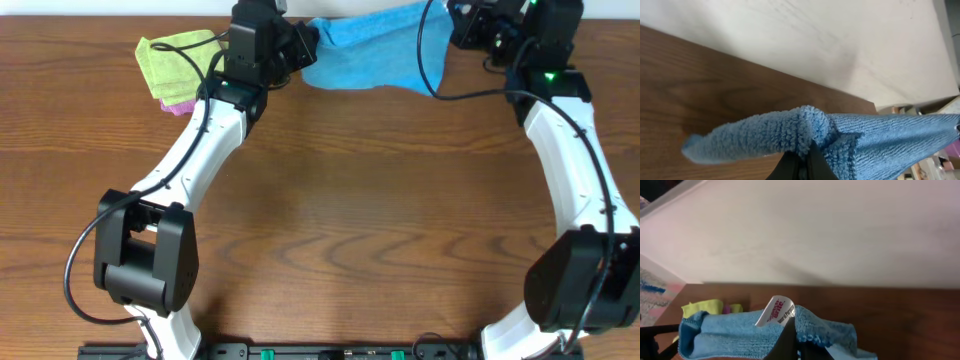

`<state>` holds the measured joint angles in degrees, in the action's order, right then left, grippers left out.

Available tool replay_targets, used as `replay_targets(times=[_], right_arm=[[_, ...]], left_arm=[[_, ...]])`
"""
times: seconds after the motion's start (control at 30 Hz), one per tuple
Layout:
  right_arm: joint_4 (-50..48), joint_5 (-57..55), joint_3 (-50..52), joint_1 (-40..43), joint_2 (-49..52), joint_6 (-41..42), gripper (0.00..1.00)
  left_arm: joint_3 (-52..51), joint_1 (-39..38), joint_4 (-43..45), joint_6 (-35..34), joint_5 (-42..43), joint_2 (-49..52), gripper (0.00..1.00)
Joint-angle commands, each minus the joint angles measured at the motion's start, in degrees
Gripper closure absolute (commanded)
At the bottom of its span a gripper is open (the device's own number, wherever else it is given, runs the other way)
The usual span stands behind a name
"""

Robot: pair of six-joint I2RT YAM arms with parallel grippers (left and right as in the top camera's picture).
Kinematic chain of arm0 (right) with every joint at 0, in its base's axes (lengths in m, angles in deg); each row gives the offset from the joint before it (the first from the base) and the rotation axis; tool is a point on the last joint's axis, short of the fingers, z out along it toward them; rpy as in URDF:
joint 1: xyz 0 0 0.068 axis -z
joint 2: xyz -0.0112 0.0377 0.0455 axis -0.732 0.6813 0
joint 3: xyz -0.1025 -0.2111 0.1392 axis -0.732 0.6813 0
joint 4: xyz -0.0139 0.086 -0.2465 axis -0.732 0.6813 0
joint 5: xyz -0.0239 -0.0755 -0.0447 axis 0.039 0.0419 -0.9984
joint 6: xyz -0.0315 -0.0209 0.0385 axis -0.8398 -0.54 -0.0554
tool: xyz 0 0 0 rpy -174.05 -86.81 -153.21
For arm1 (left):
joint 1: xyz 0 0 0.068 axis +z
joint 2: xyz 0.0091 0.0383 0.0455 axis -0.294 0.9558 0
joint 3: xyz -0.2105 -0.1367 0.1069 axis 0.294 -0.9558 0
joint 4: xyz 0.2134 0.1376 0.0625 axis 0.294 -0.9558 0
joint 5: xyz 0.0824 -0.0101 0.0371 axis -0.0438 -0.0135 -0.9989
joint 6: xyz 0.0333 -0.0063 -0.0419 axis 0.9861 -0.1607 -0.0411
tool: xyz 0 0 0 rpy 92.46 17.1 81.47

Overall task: Fold the cloth
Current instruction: 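Lower the stretched towel flat onto the table center with both grippers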

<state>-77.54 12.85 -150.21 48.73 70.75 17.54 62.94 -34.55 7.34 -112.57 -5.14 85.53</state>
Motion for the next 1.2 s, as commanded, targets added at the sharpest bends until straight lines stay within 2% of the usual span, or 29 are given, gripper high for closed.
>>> replay_targets(times=[0.0,0.13,0.23,0.57,0.8,1.17], right_arm=[[1.18,-5.53,-3.17,1.29,0.11,-2.62,0.99],[5.79,-5.51,-3.32,1.29,0.11,-4.96,0.99],[9.55,-5.49,-3.32,1.29,0.09,-6.21,0.99],[28.02,-3.76,-3.32,1.31,-1.09,-11.61,0.99],[40.65,-2.58,-3.30,1.29,-1.53,-14.49,0.99],[53.44,0.31,-3.08,0.57,-1.53,-22.73,0.99]], left_arm=[[0.90,2.10,-0.79,2.19,-1.60,0.00,0.94],[0.90,2.05,-1.68,2.64,1.44,-0.02,0.94],[0.92,2.05,-5.57,4.09,2.91,-0.15,0.94],[0.90,2.05,-26.43,14.19,3.48,-4.39,0.94],[0.79,1.33,-42.73,16.83,3.19,-5.73,0.94],[0.70,-1.25,-55.43,19.74,2.12,-5.73,0.94]])
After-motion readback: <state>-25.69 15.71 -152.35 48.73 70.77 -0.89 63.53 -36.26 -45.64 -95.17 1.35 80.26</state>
